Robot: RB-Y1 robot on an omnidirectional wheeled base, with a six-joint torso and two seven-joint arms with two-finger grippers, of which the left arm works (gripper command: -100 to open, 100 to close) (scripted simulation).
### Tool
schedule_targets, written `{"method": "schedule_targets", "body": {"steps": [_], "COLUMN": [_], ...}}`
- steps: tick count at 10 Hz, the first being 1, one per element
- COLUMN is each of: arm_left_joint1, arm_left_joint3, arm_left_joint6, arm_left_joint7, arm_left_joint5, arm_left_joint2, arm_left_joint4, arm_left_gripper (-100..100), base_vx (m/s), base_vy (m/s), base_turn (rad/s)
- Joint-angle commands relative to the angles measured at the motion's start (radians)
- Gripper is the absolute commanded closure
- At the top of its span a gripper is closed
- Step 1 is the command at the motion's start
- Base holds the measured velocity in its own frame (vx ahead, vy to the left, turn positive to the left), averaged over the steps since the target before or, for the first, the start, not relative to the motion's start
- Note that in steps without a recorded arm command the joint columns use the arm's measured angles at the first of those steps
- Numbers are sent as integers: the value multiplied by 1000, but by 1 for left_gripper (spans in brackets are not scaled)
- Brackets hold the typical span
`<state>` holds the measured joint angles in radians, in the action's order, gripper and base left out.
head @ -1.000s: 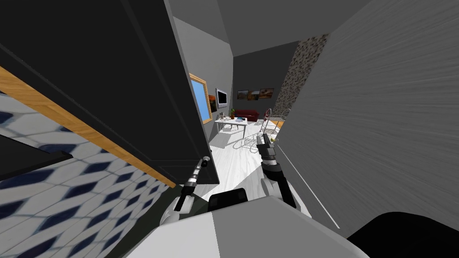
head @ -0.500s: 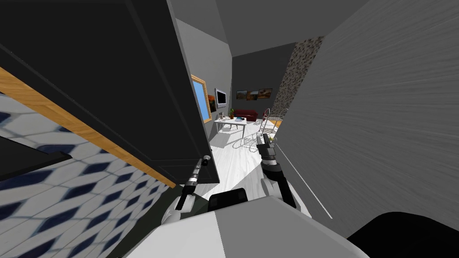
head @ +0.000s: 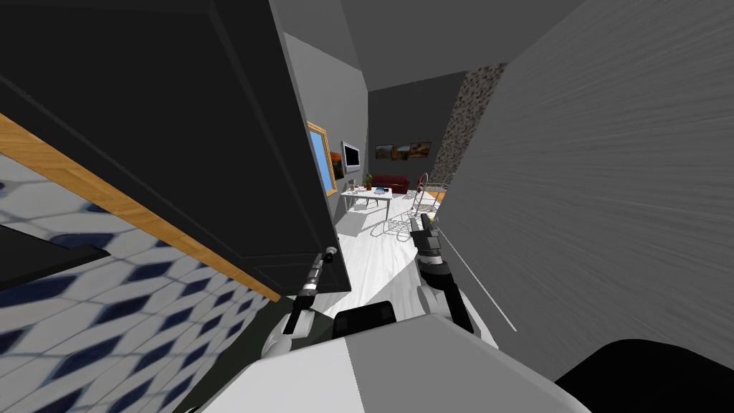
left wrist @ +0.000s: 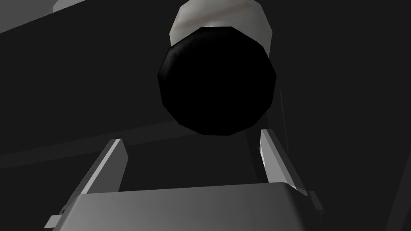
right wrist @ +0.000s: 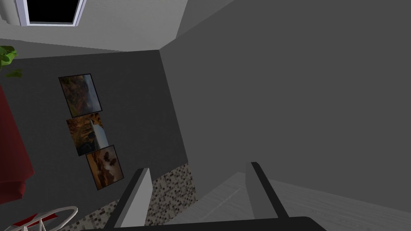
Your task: Push the door open
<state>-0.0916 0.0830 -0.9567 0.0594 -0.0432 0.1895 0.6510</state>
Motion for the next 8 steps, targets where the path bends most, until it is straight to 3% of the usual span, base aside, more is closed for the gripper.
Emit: {"method": "schedule_targets", "body": {"steps": [1,2,4,8], "arm_left_joint1": [-3,-3,-9,-15], "arm_left_joint3": [1,1,2,3], "arm_left_joint6": [5,5,11,18], "arm_left_joint7": [-50,-56,-122,-220], "arm_left_joint5": [-15,-15,-41,-69], "arm_left_joint2": [-6,-6,-17,-29], "arm_left_joint4": [-1,-1,-4,-8], "arm_left_gripper": [-100,-100,-100,-100], "base_vx": [-40,-30,-43,-42], "base_vy": [37,24,27,26], "base_turn": [-56,-32,-82,-39]}}
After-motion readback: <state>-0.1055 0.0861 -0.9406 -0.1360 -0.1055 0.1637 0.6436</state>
